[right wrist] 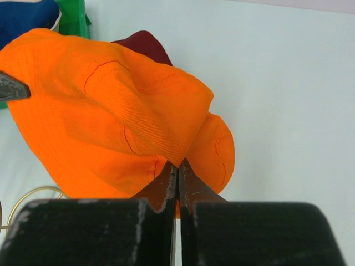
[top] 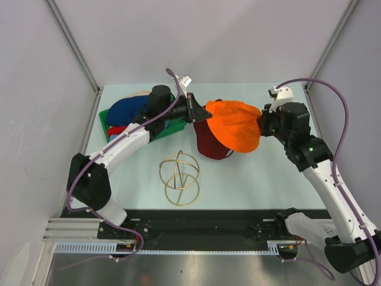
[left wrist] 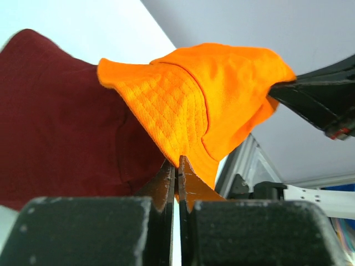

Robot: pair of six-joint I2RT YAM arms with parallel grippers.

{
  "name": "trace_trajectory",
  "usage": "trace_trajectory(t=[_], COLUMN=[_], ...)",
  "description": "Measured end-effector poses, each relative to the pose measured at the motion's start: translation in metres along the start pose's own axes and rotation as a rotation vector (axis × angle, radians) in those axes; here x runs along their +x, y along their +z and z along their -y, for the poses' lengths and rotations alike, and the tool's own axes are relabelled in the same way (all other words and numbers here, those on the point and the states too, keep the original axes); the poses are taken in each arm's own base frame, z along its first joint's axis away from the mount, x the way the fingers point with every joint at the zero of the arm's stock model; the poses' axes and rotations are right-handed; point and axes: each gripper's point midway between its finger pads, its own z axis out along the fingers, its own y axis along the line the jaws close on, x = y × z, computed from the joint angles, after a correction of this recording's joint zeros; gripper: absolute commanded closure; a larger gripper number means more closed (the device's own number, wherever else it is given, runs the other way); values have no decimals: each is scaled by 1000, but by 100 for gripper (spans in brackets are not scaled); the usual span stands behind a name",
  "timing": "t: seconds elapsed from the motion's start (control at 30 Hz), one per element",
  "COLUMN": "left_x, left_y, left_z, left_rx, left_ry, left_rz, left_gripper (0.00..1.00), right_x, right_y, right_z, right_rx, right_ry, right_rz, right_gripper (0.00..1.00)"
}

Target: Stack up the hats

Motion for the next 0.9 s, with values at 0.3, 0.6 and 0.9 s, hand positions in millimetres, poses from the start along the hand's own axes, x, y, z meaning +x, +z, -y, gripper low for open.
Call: trace_trajectory(t=[0.3, 0.6, 0.9], left_x=[-15, -3, 19], left_y=[-24, -43, -42], left_z=[-17, -63, -109], left_rx=[-74, -192, -316], left_ry=[11, -55, -93], left_rz=[58, 65, -2], left_gripper=[100, 100, 100], right_x=[-20, -1, 8], right_y=[4, 35, 45], right_z=[-45, -74, -80], right_rx=[-34, -44, -61], right_ry=[-113, -184, -187], right_rz=[-6, -77, -97], right_gripper=[100, 97, 3])
